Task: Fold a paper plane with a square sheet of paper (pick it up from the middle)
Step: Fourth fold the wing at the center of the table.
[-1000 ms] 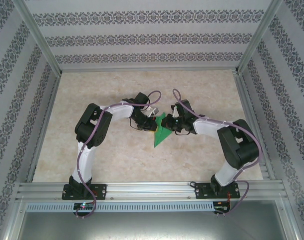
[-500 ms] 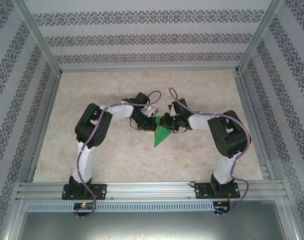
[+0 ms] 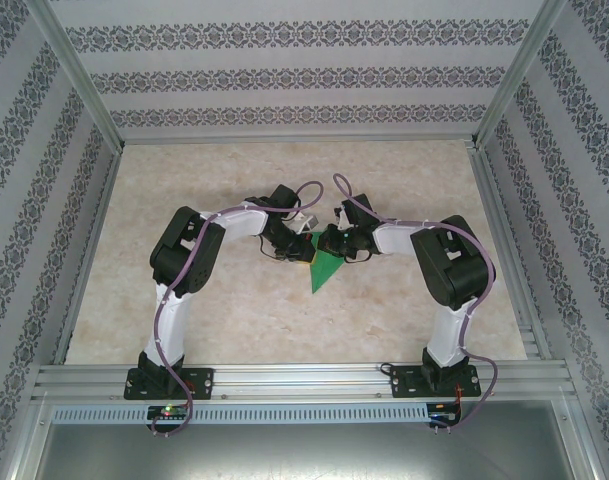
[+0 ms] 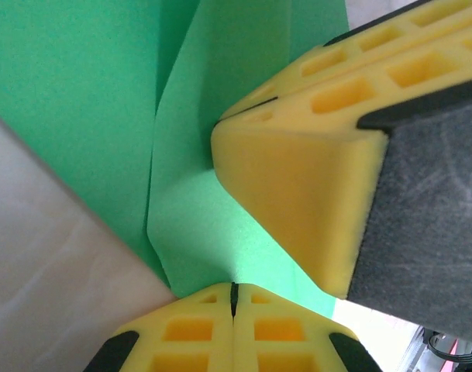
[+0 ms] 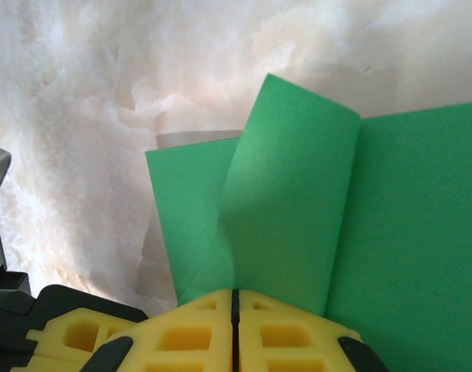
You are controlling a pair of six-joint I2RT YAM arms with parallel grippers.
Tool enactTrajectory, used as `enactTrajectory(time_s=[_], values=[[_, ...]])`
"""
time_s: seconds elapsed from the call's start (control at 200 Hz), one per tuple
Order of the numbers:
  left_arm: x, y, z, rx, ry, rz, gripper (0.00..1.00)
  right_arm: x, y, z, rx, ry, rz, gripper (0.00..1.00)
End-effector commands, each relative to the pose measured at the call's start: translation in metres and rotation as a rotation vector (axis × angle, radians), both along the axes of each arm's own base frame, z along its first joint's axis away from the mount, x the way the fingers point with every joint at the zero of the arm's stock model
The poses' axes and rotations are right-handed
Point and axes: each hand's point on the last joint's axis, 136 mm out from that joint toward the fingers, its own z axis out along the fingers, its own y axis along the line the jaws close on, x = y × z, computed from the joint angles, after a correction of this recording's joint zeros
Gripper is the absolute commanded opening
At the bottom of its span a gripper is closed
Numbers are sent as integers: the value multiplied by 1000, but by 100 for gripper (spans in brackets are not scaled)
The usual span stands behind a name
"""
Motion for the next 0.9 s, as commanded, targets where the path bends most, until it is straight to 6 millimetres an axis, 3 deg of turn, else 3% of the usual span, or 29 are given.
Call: enactTrajectory(time_s=[0.0, 0.345, 0.45, 0.62, 0.894], values=[[-19, 37, -51, 244, 35, 5, 7, -10, -26, -39, -115, 64, -32, 8], [13, 12, 27, 78, -124, 120, 7, -21, -27, -46, -111, 84, -19, 8], [12, 1, 46, 16, -142, 130, 8, -23, -25, -45, -91, 84, -23, 8], [-7, -15, 53, -34, -124, 111, 8, -25, -21, -43, -46, 89, -23, 8], [-32, -20, 26, -72, -56, 120, 7, -27, -19, -40, -24, 85, -20, 8]])
